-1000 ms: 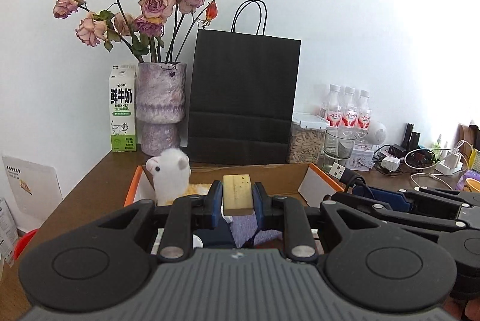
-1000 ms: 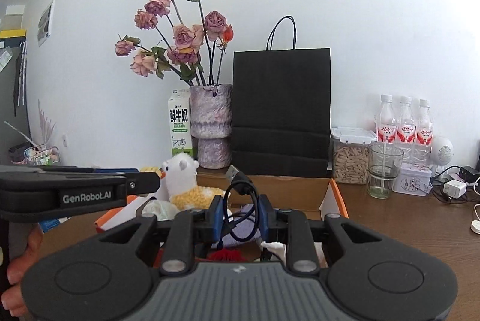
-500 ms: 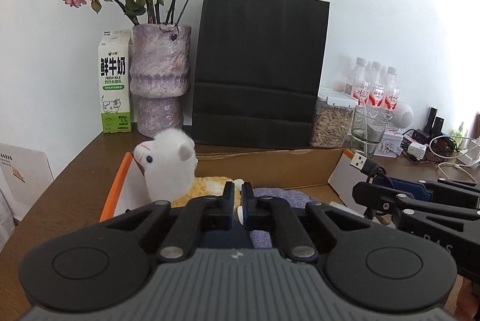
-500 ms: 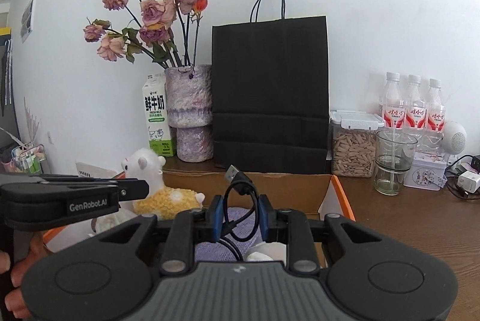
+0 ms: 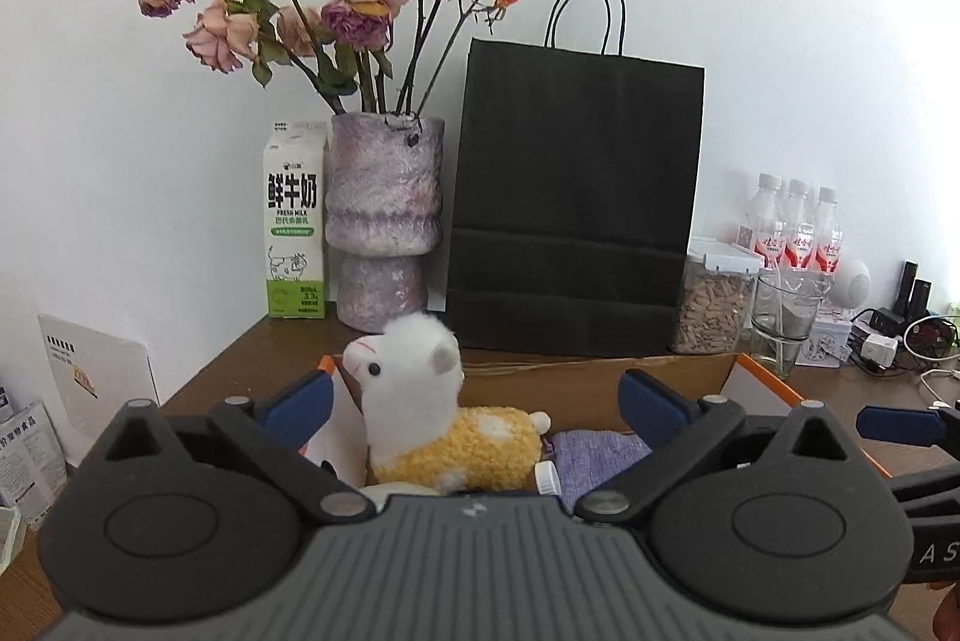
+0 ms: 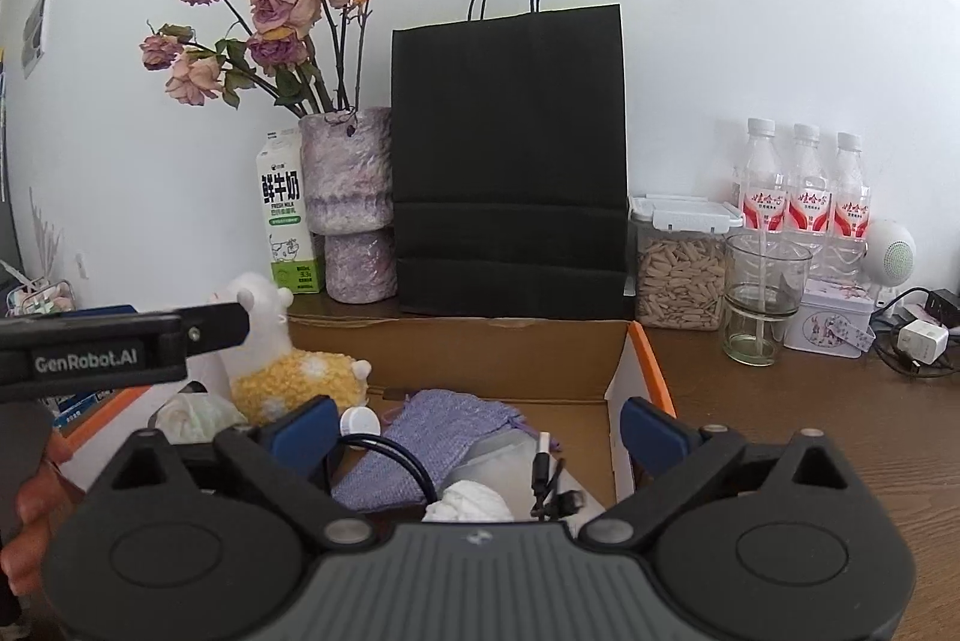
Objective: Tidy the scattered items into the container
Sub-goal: 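Carry the block into the box and open left tool while right tool releases the cable inside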
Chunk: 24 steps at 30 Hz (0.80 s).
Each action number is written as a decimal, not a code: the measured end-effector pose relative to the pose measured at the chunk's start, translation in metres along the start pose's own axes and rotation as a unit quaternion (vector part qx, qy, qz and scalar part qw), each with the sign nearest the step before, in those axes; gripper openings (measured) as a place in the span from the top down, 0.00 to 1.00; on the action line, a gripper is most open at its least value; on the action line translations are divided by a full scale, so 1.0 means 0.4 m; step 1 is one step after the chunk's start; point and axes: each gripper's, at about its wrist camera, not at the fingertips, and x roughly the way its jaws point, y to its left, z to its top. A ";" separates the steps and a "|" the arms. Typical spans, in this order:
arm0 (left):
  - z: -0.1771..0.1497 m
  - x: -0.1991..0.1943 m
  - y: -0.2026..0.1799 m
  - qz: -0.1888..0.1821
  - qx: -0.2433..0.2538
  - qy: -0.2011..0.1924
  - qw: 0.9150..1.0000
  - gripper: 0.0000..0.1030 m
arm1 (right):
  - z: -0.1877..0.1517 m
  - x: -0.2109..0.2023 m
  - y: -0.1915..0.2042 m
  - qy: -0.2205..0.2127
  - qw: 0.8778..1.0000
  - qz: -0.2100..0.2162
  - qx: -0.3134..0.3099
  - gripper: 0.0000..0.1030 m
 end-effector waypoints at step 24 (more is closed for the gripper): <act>-0.075 -0.033 -0.005 0.004 0.028 -0.024 0.999 0.00 | -0.050 -0.029 0.008 0.002 1.000 -0.019 -0.023 0.02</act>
